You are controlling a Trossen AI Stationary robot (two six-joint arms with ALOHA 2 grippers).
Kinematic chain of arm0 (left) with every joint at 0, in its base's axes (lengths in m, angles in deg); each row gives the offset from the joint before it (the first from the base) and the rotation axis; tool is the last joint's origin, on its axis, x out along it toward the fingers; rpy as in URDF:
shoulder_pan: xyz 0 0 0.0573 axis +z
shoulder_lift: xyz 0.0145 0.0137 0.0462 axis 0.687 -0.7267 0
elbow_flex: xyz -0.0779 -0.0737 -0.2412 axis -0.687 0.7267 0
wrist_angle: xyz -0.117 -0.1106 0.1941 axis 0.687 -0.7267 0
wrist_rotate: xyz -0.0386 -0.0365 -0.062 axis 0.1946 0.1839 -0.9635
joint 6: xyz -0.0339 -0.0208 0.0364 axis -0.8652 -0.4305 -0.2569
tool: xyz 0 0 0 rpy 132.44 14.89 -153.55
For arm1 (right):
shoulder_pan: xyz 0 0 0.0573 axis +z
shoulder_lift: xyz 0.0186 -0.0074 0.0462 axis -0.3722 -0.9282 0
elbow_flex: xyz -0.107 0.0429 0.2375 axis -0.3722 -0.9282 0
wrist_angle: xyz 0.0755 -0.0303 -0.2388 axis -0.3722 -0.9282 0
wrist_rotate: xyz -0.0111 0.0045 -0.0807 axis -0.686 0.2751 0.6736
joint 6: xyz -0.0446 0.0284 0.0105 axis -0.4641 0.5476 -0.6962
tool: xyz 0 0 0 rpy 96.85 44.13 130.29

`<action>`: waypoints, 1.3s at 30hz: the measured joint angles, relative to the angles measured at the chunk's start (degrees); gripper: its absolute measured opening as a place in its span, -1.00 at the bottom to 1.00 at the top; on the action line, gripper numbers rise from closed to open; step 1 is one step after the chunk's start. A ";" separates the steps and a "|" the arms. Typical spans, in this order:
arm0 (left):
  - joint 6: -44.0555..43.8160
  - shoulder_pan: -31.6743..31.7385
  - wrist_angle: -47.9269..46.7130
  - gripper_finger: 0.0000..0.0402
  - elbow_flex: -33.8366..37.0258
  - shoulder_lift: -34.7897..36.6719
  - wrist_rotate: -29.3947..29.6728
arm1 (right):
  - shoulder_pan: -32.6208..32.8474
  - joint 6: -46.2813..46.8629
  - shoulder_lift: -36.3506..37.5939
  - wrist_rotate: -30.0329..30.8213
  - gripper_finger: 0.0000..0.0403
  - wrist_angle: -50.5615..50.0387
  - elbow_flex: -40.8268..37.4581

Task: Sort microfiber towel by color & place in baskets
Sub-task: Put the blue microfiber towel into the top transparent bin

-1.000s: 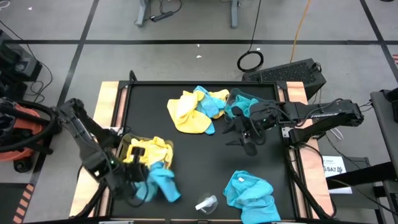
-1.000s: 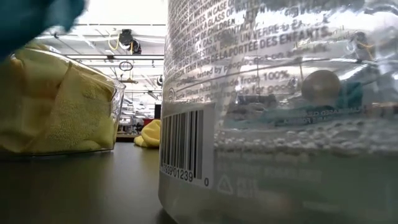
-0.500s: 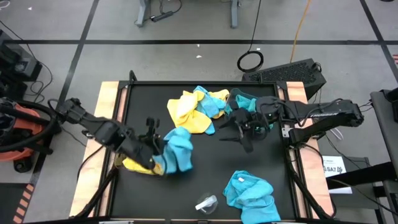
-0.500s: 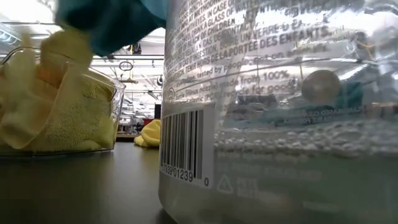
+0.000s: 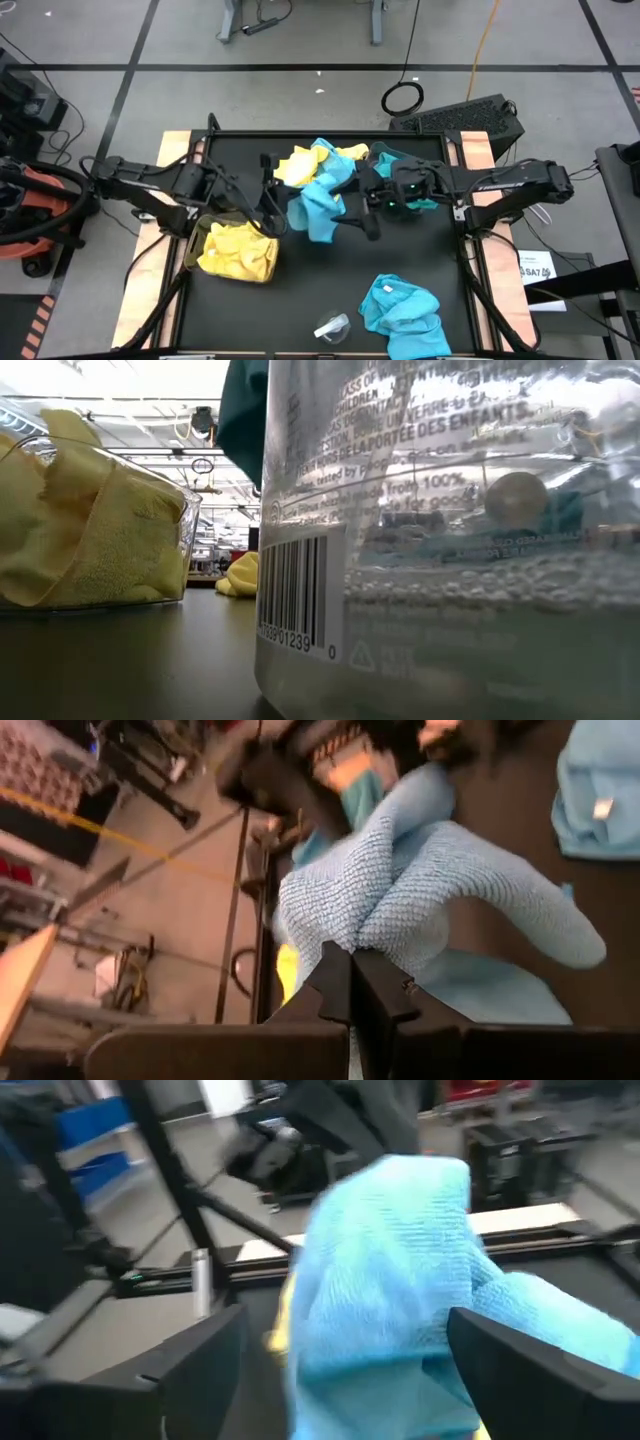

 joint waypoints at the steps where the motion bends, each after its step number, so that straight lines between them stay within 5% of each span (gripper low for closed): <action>1: 0.72 0.50 1.35 -1.00 0.00 0.00 -0.90 | 0.00 -0.52 -0.36 1.49 0.68 0.19 0.00; 7: 3.70 2.69 6.36 -1.00 -0.07 -0.75 -5.43 | -0.47 -2.58 -2.26 4.72 0.69 5.28 0.00; 15: 8.11 3.68 12.90 -1.00 -0.07 -4.02 -8.97 | -2.13 -0.65 -5.08 -1.10 0.69 7.44 0.02; 20: 10.74 3.79 16.46 -1.00 -0.07 -5.30 -10.56 | -2.23 0.50 -6.52 0.32 0.58 7.94 0.02; 26: 10.84 3.88 17.73 -1.00 -0.07 -5.44 -10.78 | -3.30 -0.37 -6.52 0.47 0.15 7.28 0.02; 35: 11.13 3.66 19.17 -1.00 -0.02 -5.44 -11.14 | -5.12 -1.20 -6.17 -0.13 -0.89 3.73 0.02; 39: 10.72 3.65 19.25 -0.92 -0.02 -5.44 -10.96 | -5.25 -2.08 -5.00 1.50 -0.93 2.44 0.02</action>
